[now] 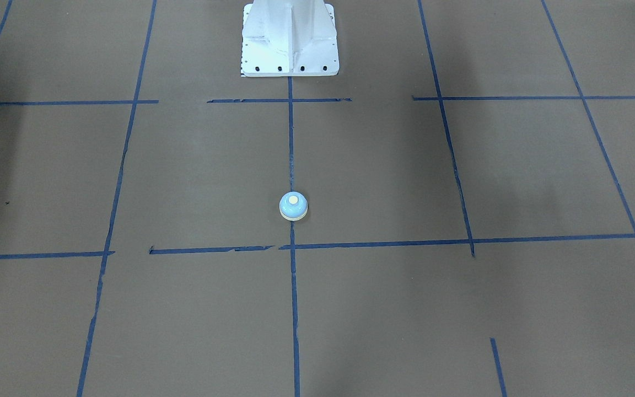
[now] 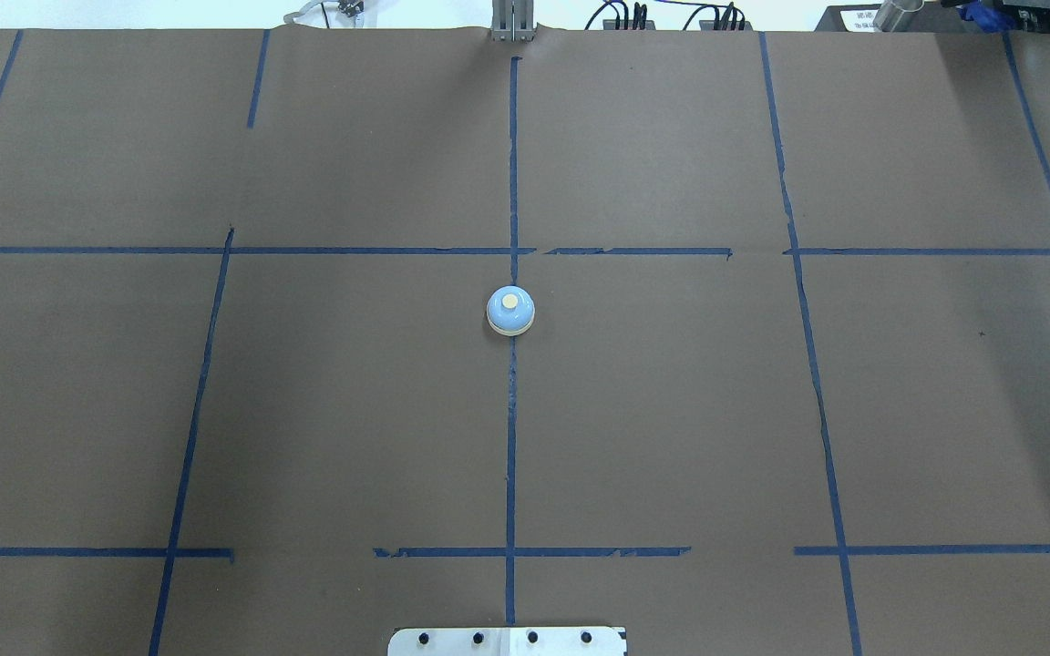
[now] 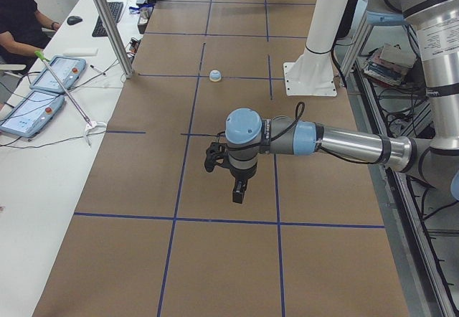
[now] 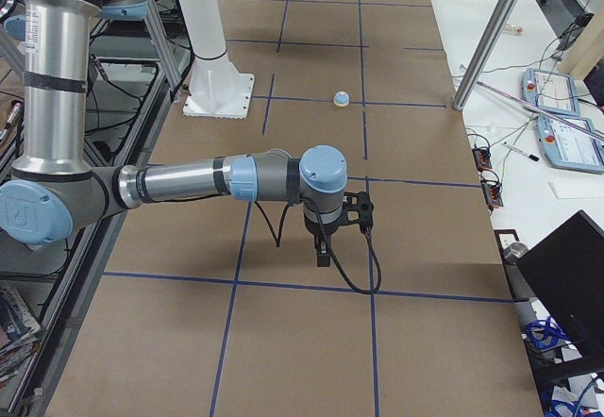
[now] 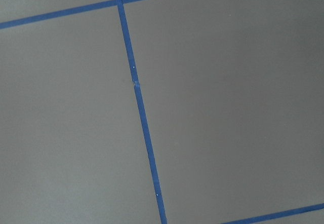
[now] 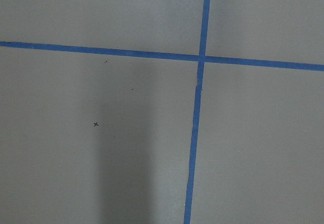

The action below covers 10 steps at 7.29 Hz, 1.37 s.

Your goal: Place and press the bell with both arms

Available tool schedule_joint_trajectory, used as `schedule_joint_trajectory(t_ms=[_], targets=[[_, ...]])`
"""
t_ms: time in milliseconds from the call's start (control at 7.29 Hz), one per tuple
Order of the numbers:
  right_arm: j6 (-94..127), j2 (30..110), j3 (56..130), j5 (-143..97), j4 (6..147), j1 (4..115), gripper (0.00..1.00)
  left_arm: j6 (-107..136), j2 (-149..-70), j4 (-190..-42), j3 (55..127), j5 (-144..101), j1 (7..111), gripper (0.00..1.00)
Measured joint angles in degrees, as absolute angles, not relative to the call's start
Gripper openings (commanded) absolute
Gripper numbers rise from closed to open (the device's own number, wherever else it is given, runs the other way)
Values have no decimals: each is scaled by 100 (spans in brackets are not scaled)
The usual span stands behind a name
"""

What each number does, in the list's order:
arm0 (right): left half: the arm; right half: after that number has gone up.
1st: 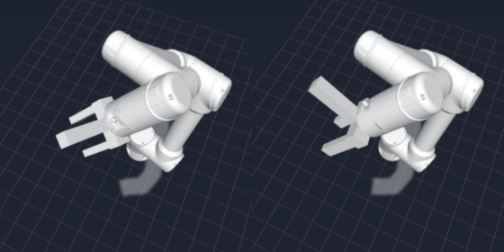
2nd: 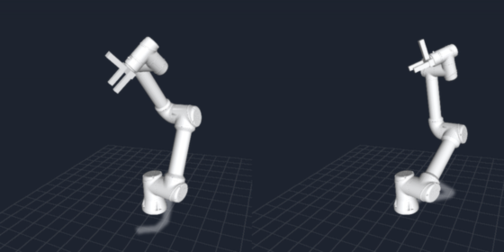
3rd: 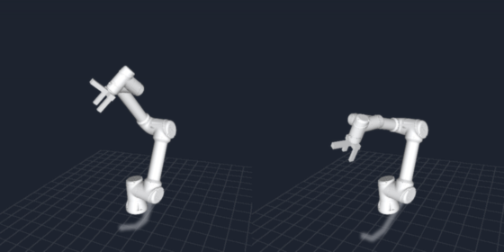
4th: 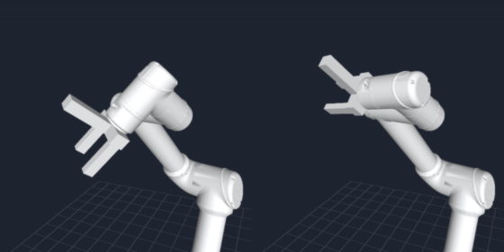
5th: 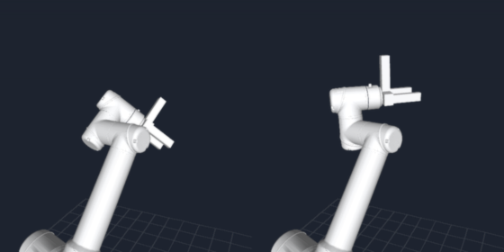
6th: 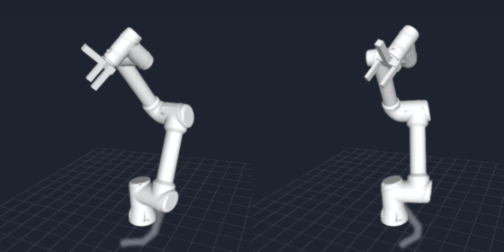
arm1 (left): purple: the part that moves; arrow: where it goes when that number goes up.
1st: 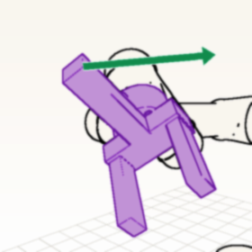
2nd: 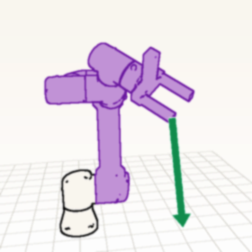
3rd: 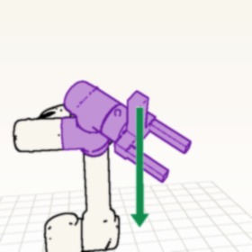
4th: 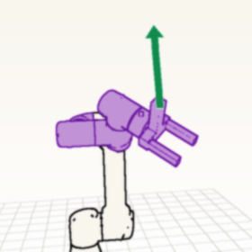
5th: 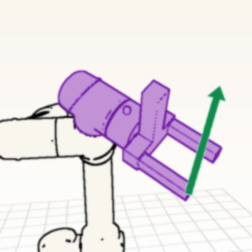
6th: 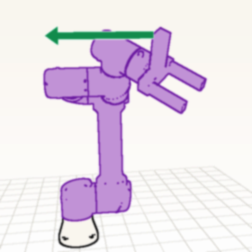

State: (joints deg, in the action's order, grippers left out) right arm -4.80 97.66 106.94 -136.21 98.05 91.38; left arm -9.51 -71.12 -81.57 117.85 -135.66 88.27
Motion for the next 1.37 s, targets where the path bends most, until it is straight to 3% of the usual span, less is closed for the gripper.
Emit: schedule_joint_trajectory(t_ms=[1373], targets=[[-712,9884,10789,-13624,9781,9138,100,-1007,-6985,-8059,11806,-13548,8905,100]])
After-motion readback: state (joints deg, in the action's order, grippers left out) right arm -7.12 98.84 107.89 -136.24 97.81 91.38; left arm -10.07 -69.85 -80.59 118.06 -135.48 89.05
